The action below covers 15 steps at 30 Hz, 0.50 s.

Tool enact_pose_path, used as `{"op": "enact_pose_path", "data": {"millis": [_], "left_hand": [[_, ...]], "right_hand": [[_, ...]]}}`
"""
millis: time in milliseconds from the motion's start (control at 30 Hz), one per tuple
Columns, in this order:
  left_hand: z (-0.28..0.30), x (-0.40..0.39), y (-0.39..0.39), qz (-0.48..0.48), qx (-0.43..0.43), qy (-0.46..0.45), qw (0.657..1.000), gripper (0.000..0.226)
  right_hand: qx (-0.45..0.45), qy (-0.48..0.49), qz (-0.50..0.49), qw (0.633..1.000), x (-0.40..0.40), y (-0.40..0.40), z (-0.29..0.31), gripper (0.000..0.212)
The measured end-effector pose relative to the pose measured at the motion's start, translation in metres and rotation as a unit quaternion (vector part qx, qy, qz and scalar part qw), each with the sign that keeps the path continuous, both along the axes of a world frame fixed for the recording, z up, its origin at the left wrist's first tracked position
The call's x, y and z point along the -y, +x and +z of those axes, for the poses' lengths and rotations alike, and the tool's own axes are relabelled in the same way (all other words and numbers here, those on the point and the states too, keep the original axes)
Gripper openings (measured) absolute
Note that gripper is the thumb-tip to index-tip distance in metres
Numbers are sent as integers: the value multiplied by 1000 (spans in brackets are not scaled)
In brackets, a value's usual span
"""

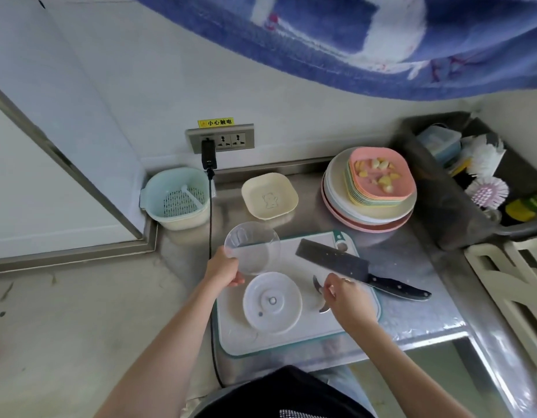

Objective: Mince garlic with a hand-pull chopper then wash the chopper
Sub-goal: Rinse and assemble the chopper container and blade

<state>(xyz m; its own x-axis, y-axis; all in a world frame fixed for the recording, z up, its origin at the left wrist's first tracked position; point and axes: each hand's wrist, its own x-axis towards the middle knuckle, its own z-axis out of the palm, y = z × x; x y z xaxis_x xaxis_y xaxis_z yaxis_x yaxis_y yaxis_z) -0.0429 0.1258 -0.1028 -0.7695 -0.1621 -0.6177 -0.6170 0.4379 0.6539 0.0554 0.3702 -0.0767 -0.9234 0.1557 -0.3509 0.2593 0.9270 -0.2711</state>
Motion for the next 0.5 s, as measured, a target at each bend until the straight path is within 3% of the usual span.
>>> {"op": "enact_pose_path", "data": {"millis": [67,133,233,333,400,433,500], "left_hand": [[0,-1,-1,0,-3,0,1000,33],[-1,0,1,-20,-16,-23,999,34],[-1,2,5,-61,-20,-62,996,34],[3,4,9,-101,-68,-133,984,38],[4,6,9,-138,-98,-175,970,42],[6,7,9,-145,-98,-174,969,43],[9,9,7,-123,-75,-118,982,39]], "right_hand": [[-30,-37,-31,998,3,-2,1,17],[-87,-127,-127,980,9,-7,5,17],[-80,-345,-262,898,21,-24,9,15],[-19,-513,-295,806,36,-40,11,11],[-10,-569,-293,768,45,-47,12,8],[-10,-572,-283,770,48,-51,12,8],[-30,-498,-235,834,54,-60,12,10]]}}
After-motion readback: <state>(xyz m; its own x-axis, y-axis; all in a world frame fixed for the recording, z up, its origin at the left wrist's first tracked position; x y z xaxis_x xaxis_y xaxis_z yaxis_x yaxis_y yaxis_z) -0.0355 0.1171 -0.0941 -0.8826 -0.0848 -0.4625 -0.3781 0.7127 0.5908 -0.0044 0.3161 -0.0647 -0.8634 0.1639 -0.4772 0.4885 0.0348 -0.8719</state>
